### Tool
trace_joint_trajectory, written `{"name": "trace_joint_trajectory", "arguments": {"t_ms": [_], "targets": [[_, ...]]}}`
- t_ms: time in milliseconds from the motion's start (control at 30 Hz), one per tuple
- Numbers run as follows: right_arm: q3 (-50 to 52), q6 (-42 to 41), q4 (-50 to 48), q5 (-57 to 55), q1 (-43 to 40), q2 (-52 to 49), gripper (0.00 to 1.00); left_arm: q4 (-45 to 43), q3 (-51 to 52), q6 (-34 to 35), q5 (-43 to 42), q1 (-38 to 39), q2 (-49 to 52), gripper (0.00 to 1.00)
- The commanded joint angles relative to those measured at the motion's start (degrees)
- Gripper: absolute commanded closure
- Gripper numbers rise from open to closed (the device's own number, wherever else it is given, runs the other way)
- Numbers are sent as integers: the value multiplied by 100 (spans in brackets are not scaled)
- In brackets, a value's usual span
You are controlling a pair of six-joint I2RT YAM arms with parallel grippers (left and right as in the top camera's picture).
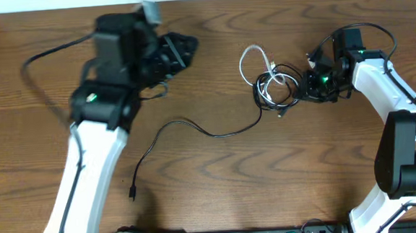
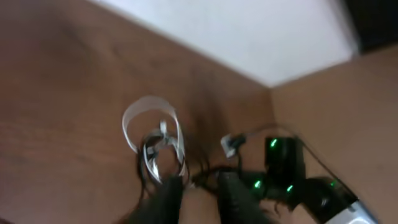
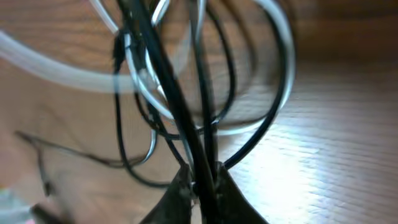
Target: Untangle cables
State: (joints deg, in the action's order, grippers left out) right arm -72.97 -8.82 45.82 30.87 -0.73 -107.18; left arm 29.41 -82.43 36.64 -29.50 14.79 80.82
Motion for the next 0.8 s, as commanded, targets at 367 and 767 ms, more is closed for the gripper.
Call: {"name": "trace_joint_trajectory", "arguments": {"t_ms": [367,767], "targets": [[-9,-767,686,-1298,-208,448,45,-1543,-31,-214,-286,872,2417,35],[-9,-678,872,-1300,-686,448,41,-3884,-31,1421,817,1790,3921,30]]}}
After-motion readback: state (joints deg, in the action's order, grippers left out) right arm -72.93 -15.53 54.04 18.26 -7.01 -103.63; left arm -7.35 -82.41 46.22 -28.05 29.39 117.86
